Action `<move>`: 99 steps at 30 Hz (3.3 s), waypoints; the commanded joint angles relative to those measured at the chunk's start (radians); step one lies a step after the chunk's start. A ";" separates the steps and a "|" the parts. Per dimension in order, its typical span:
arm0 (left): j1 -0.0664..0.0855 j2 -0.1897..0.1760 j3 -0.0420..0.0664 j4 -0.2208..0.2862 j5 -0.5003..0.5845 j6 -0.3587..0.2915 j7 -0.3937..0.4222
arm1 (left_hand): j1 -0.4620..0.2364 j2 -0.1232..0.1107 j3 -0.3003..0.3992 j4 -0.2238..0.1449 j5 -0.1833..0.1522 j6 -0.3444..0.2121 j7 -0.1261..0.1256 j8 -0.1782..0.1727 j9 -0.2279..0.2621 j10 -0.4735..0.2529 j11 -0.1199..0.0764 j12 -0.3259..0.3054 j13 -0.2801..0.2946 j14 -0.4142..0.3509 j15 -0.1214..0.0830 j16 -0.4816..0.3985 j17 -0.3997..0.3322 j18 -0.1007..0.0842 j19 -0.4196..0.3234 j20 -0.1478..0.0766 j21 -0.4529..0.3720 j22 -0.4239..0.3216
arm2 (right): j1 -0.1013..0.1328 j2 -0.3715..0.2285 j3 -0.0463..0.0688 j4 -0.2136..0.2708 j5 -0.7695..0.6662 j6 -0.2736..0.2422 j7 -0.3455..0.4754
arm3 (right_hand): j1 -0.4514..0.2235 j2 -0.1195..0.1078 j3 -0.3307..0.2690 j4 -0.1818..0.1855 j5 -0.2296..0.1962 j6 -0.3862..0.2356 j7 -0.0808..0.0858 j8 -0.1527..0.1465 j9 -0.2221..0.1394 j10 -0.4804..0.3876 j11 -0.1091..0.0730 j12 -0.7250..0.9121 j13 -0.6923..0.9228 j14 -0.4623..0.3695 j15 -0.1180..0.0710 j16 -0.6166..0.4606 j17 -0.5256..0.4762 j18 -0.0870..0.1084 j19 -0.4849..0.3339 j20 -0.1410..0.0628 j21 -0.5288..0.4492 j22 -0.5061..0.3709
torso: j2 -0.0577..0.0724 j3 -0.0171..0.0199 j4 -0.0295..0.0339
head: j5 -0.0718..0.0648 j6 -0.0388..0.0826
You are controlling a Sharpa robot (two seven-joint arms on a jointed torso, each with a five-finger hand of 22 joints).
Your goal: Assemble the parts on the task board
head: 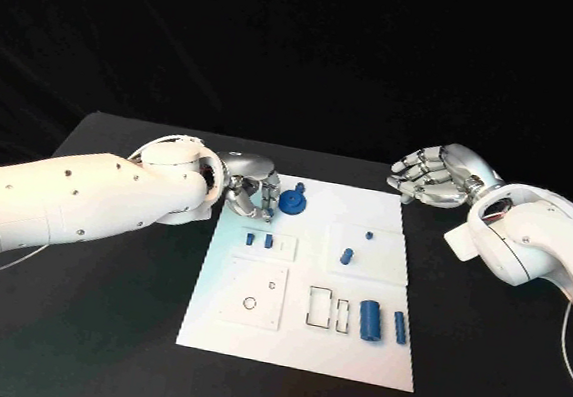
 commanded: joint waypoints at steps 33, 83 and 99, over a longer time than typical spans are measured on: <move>-0.016 0.019 -0.010 -0.033 0.005 0.055 -0.006 | -0.012 -0.004 -0.003 -0.004 -0.002 0.003 0.003 -0.007 0.000 0.011 -0.001 -0.010 -0.002 0.001 0.002 -0.001 -0.007 -0.017 0.003 0.001 0.002 -0.001 | -0.001 0.000 0.000 0.001 -0.008 0.011 0.009 | 0.007 -0.001 -0.001 -0.006 0.005 -0.005 0.037 0.000 -0.001 0.006 0.004 -0.004 -0.002 0.000 0.002 -0.008 -0.001 0.011 -0.005 0.003 -0.001 -0.002 | 0.000 0.0005 -0.0007 | -0.001 -0.003; -0.021 0.003 -0.012 -0.041 0.054 0.058 -0.016 | -0.039 -0.030 0.016 -0.013 -0.002 -0.144 0.047 -0.155 -0.060 -0.007 0.036 -0.122 -0.024 -0.021 0.033 -0.008 -0.046 -0.011 -0.022 0.031 -0.020 -0.021 | -0.004 -0.002 0.000 0.008 -0.118 0.099 -0.015 | 0.072 -0.012 0.010 -0.065 -0.084 0.022 0.019 -0.008 -0.019 -0.029 -0.003 -0.024 -0.077 0.041 -0.008 -0.022 -0.012 0.014 0.020 -0.004 0.023 -0.068 | 0.000 0.0007 -0.0007 | -0.001 -0.001; -0.020 -0.094 0.010 -0.014 0.473 -0.052 0.120 | -0.028 -0.026 0.021 -0.032 0.000 -0.093 0.047 -0.128 -0.059 -0.032 0.042 -0.144 -0.028 -0.141 0.035 -0.129 -0.286 0.025 -0.154 0.030 -0.151 -0.171 | -0.024 -0.001 -0.002 0.020 -0.604 0.169 -0.056 | 0.085 -0.030 0.152 -0.187 -0.199 0.225 -0.042 -0.130 -0.079 0.222 -0.071 -0.250 -0.147 0.340 -0.094 0.465 0.305 -0.020 0.212 -0.114 0.596 0.430 | -0.001 0.0008 -0.0015 | -0.030 0.010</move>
